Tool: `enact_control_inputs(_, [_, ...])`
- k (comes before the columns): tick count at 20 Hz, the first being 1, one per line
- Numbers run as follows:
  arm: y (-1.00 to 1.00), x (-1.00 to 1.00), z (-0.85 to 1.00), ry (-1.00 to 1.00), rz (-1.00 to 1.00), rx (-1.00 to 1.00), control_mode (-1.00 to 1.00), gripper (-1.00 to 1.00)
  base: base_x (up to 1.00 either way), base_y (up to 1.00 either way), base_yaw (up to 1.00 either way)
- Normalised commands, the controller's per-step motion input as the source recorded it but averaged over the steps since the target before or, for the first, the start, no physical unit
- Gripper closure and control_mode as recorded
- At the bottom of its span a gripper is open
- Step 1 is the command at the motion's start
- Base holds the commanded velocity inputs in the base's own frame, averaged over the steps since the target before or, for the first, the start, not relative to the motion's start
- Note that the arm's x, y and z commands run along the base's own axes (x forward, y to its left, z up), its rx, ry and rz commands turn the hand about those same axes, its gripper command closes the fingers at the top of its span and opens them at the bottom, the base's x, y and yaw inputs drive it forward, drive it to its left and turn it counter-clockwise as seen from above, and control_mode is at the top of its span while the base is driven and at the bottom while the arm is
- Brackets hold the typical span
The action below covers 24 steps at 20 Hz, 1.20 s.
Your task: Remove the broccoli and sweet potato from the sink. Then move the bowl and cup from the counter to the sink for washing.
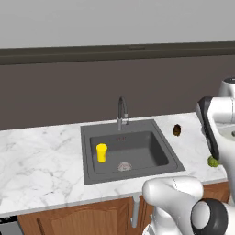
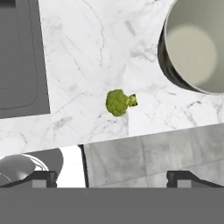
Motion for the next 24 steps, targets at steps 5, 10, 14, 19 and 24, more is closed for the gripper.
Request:
enact_control_inputs(5, [-0.23, 0.21, -0.04, 0.02, 0.02, 0.03, -1.0, -1.0, 0.0, 0.0, 0.0])
enact_control_inputs(10, [-0.27, 0.15, -0.08, 0.02, 0.01, 0.01, -1.0, -1.0, 0.0, 0.0, 0.0])
enact_control_inputs(14, [-0.28, 0.13, -0.13, 0.0, 0.0, 0.01, -1.0, -1.0, 0.0, 0.0, 0.0])
enact_control_inputs(19, [-0.3, 0.14, -0.13, 0.0, 0.0, 0.03, -1.0, -1.0, 0.0, 0.0, 0.0])
enact_control_inputs(24, [-0.26, 0.18, -0.11, 0.0, 0.01, 0.03, -1.0, -1.0, 0.0, 0.0, 0.0])
